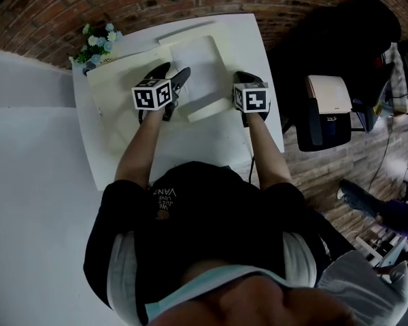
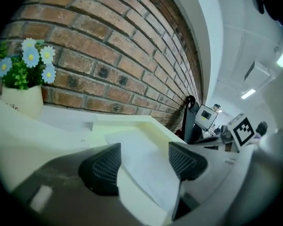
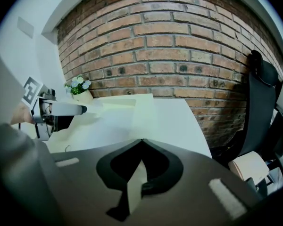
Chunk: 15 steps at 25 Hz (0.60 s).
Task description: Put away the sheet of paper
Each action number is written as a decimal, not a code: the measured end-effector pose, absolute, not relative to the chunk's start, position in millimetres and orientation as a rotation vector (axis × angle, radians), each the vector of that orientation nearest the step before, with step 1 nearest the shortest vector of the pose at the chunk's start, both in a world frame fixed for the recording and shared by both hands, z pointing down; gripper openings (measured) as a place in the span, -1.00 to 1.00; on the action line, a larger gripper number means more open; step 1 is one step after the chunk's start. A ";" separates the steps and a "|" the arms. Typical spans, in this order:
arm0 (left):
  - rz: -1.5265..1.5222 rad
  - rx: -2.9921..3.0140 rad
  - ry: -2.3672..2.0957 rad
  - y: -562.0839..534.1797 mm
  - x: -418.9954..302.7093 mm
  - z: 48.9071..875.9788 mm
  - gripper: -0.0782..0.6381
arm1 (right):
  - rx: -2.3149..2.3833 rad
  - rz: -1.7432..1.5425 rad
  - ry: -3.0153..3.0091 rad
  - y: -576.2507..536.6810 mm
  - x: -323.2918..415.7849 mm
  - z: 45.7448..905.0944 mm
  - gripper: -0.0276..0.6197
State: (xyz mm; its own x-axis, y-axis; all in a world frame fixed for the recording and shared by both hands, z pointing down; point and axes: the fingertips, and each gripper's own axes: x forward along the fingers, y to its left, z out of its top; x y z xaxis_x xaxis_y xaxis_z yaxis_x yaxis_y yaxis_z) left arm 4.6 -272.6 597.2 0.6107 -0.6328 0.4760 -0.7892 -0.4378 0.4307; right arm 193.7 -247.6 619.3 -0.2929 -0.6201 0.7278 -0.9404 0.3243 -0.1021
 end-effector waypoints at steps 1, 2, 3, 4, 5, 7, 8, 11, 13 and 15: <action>0.322 2.213 -1.112 -271.1 2.7 594.7 0.08 | 1.370 0.715 -2.012 -247.8 193.5 619.1 -0.91; 0.324 2.220 -1.108 -269.4 1.1 592.6 0.01 | 1.372 0.715 -2.011 -248.0 193.7 618.8 -0.91; 0.328 2.226 -1.105 -267.6 -0.5 591.0 -0.03 | 1.373 0.716 -2.011 -247.9 193.9 618.5 -0.91; 0.331 2.231 -1.104 -265.8 -2.5 589.7 -0.05 | 1.374 0.719 -2.013 -247.8 194.2 618.2 -0.91; 0.330 2.235 -1.105 -264.2 -5.0 588.6 -0.10 | 1.375 0.723 -2.015 -247.6 194.5 617.8 -0.91; 0.308 2.240 -1.113 -261.9 -10.1 584.0 -0.21 | 1.377 0.730 -2.019 -247.7 195.1 616.8 -0.91; 0.287 2.242 -1.116 -261.1 -12.4 580.2 -0.26 | 1.381 0.731 -2.023 -247.9 195.2 615.5 -0.91; 0.218 2.246 -1.113 -258.1 -17.7 568.1 -0.36 | 1.411 0.716 -2.043 -248.7 195.6 605.8 -0.91; 0.197 2.261 -1.110 -256.3 -20.4 559.6 -0.46 | 1.439 0.700 -2.056 -248.4 195.5 596.0 -0.91; 0.180 2.288 -1.113 -254.6 -23.0 550.3 -0.54 | 1.462 0.682 -2.073 -246.7 193.6 585.7 -0.91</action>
